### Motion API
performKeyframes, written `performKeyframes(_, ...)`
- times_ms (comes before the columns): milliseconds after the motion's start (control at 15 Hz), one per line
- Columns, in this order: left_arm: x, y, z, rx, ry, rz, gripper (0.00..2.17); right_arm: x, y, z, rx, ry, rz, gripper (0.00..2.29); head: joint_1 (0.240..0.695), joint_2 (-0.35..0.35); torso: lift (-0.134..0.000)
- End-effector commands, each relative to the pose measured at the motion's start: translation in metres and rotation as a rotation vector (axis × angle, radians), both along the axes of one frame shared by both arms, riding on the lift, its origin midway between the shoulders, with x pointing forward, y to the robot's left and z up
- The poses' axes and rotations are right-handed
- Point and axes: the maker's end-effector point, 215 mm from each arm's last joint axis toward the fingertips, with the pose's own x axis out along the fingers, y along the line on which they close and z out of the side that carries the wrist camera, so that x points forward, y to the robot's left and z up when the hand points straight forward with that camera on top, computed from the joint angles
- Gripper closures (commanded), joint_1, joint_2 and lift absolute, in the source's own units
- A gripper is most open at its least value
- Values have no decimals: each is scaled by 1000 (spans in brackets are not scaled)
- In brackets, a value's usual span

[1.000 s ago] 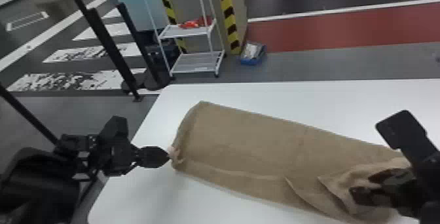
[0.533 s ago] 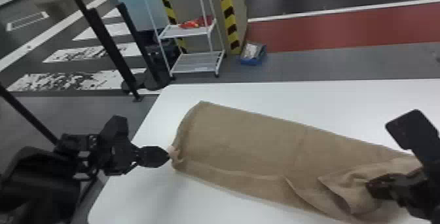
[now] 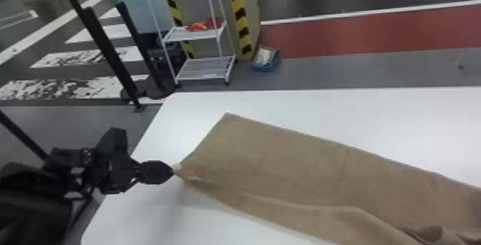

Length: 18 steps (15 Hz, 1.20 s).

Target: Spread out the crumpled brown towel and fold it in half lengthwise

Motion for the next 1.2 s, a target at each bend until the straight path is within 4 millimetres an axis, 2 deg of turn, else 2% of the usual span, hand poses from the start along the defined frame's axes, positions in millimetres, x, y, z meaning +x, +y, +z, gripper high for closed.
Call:
performKeyframes(0,6,-4,-1,0,-6,-15,2003,-55,-21,-3,28,79,-38,923,695,278,-125)
performKeyframes(67,8,-6,-2,-3,-5,-17,2003,-66,-25,-2,28,90,-46,171,695,272,-125)
performKeyframes(133,10,-8,-3,-6,-2,-19,2003,-72,-30,1,30,93,-69,-2,695,266,-125)
performKeyframes(333,11,-11,-4,-8,-1,-25,2003,-77,-27,22,77,78,-36,46,695,246,-125)
performKeyframes(467,10,-9,-5,-5,2,-23,2003,-68,-29,31,66,44,-15,56,695,249,-125)
performKeyframes(533,8,-9,-5,-6,6,-25,2003,-58,-31,31,50,28,-10,60,695,249,-125)
performKeyframes(667,8,-11,-7,-7,7,-28,2003,-30,-16,26,33,-1,38,63,695,237,-125)
performKeyframes(867,7,-15,-5,-3,7,-36,2003,8,17,12,21,8,171,70,695,244,-125)
performKeyframes(1000,4,-11,-8,4,15,-29,2003,20,33,5,24,25,250,90,695,270,-125)
performKeyframes(1133,4,-9,-7,6,16,-26,2003,21,44,-10,13,50,296,154,695,285,-125)
